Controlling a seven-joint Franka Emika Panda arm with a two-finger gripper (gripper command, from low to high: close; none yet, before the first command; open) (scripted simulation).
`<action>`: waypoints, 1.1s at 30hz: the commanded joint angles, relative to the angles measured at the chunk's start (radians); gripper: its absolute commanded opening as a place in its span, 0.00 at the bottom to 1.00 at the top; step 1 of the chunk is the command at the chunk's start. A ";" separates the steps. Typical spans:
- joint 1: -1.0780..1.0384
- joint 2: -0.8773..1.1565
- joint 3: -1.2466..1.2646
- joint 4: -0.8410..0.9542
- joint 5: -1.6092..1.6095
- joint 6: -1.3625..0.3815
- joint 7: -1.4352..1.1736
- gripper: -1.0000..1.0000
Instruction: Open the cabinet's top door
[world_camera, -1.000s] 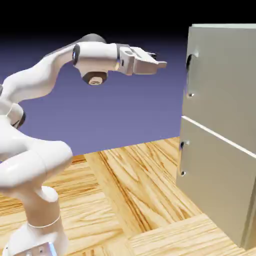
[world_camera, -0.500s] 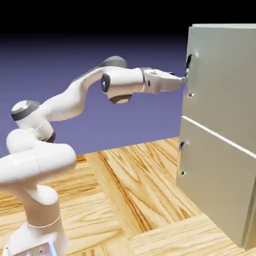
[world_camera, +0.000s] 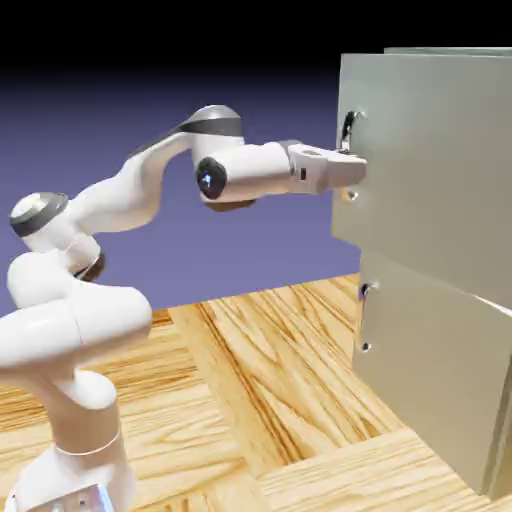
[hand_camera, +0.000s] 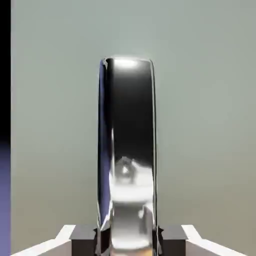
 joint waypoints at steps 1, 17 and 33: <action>0.006 0.008 -0.022 -0.025 -0.013 -0.042 -0.018 0.00; -0.133 0.281 -0.398 -0.174 -0.380 -0.738 -0.307 0.00; -0.406 0.852 -0.501 0.127 -0.926 -1.203 -0.717 0.00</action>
